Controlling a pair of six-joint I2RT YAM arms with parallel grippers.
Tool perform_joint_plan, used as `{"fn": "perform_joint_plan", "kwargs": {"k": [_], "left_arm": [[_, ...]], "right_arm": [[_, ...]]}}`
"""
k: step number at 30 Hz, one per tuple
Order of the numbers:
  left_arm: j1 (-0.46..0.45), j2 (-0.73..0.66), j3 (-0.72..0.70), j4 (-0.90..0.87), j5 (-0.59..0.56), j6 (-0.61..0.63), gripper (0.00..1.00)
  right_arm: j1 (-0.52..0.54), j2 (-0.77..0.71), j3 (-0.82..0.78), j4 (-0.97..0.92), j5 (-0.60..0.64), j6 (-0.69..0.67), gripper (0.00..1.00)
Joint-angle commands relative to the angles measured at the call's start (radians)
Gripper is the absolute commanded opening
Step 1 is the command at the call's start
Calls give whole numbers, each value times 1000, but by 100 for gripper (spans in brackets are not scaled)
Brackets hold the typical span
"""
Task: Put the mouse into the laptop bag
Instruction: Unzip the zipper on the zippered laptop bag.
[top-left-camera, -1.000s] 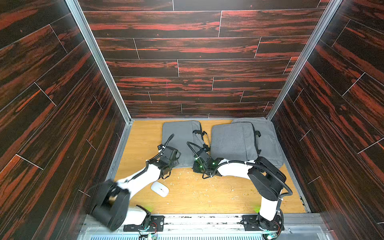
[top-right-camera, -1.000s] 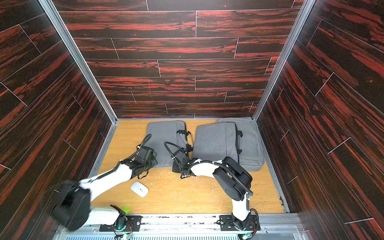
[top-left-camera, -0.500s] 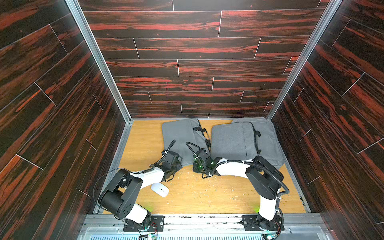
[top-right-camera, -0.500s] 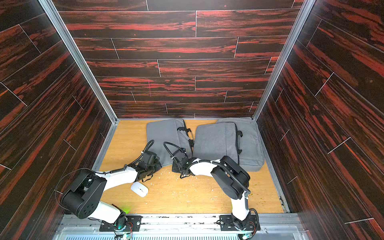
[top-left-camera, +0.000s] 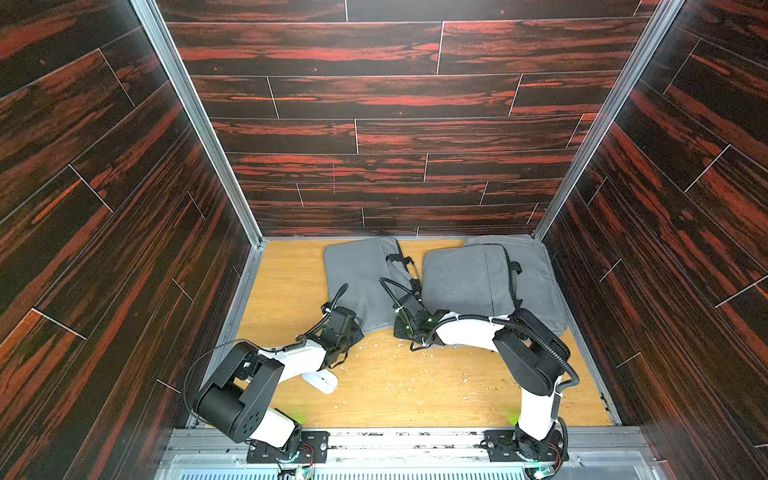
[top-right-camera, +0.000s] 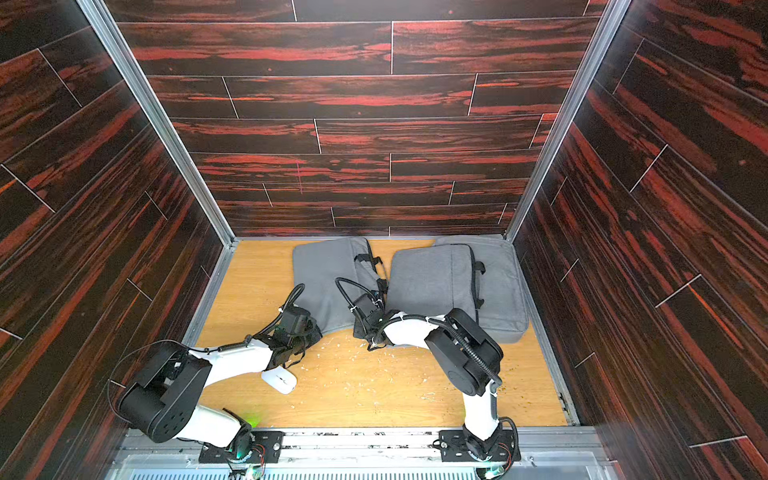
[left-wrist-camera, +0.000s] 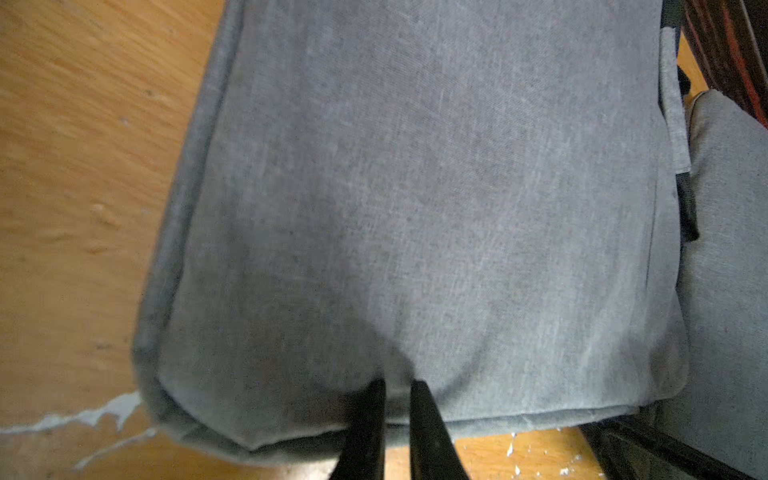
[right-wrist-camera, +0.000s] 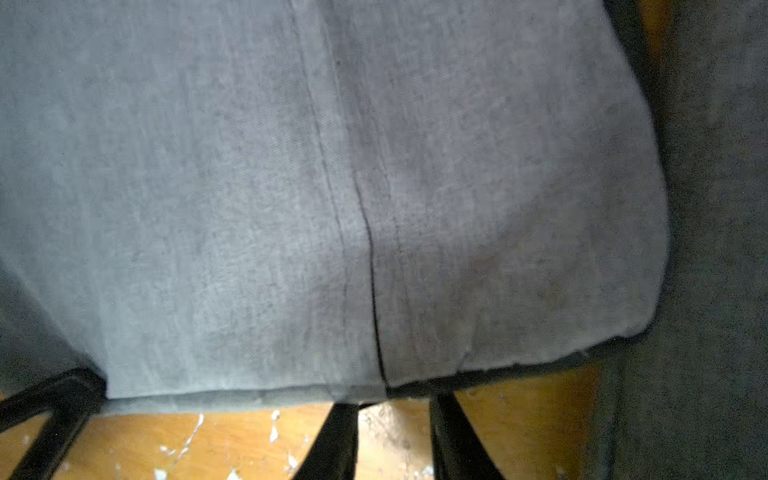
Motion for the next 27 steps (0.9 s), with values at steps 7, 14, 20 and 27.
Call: {"fn": "perform_joint_plan", "kwargs": {"k": [7, 14, 20, 27], "left_arm": [[-18, 19, -51, -221, 65, 4, 18], [-18, 8, -52, -225, 68, 8, 18], [-11, -3, -56, -243, 59, 17, 18], [81, -9, -73, -261, 75, 35, 18]], "right_arm": [[-11, 58, 80, -54, 19, -7, 31], [-11, 127, 166, -195, 86, -3, 16], [-13, 104, 93, -191, 96, 15, 0], [-27, 8, -58, -100, 36, -25, 0]]}}
